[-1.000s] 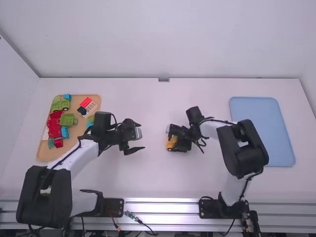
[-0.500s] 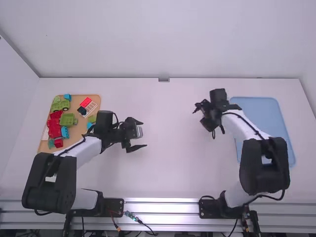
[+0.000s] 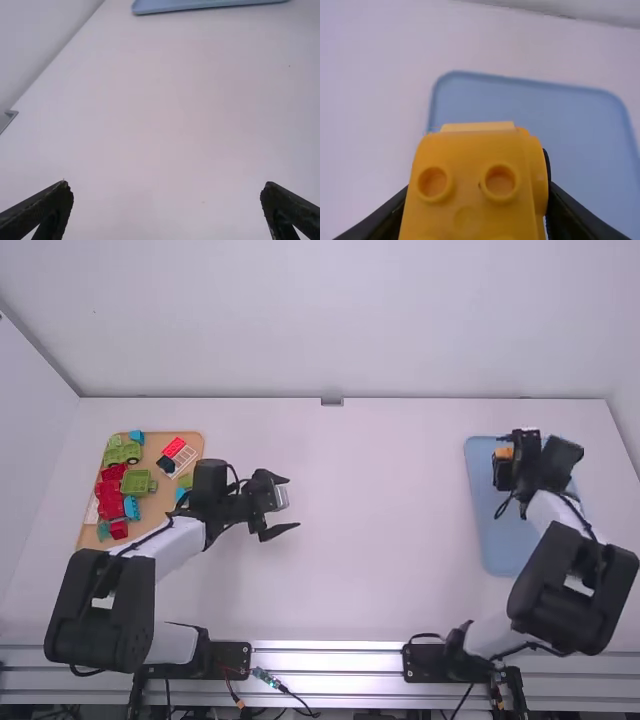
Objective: Assemble lego blocks to make yellow taxi
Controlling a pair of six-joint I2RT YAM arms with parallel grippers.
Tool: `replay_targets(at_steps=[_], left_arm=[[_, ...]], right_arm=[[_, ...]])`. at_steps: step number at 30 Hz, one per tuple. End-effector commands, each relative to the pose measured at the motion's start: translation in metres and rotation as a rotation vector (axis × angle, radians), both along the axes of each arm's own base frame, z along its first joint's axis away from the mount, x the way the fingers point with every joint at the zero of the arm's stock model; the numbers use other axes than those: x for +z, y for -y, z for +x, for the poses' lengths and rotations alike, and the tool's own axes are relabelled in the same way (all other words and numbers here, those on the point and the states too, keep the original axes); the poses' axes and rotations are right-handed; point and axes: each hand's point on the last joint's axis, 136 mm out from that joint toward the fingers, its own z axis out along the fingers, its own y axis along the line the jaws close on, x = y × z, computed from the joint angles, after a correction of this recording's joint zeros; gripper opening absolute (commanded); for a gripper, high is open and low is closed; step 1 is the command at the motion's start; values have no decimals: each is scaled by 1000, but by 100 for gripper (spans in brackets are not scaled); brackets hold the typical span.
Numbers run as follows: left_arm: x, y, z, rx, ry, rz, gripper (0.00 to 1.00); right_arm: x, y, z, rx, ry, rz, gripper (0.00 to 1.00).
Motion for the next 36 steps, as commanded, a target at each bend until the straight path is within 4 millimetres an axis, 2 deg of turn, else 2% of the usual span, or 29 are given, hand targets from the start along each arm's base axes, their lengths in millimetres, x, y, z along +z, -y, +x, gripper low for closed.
replay_targets(at_steps=[1,6,8,10,13,14,15,16,17,20,21,25,28,30,33,34,35,36], left_arm=[[-4,2,-5,-11,-27,-16,99],[-2,3,-5,-17,-19,-23,99],[-2,3,-5,-17,-20,-23,99],[-3,3,-6,-17,-23,-23,99],[-3,3,-6,-17,-25,-23,99],[-3,3,-6,-17,-24,-22,99],[-3,3,-6,-16,-25,-22,99],[-3,3,-6,-16,-25,-22,99],[-3,3,-6,-17,-26,-23,99],[-3,3,-6,-15,-27,-21,99],[-4,2,-6,-15,-27,-20,99],[-2,3,-5,-15,-19,-21,99],[-1,3,-4,-3,-30,-33,99],[2,1,4,61,-82,-66,99],[6,-11,26,248,-162,-112,99],[6,-13,29,269,-171,-117,99],[8,-18,36,337,-200,-136,99],[9,-20,39,363,-210,-142,99]], right_arm=[[-22,-6,-10,7,18,140,27],[-53,6,-18,-41,-3,172,28],[-64,6,-17,-42,-25,184,26],[-81,5,-15,-41,-59,203,20],[-89,2,-11,-30,-76,211,19],[-89,2,-10,-33,-79,208,24],[-90,4,-10,-42,-86,197,38],[-89,5,-10,-45,-88,194,44],[-88,9,-10,-63,-98,181,57],[-88,11,-12,-81,-132,162,79],[-89,11,-12,-85,-140,163,100],[-91,17,-17,-122,-198,152,99],[-79,12,-16,-113,-250,169,99],[-64,16,-21,-156,-300,155,99],[-30,32,-29,-319,-353,114,99],[-25,32,-29,-331,-355,111,99],[-7,30,-30,-356,-355,106,99],[0,27,-30,-358,-354,110,99]])
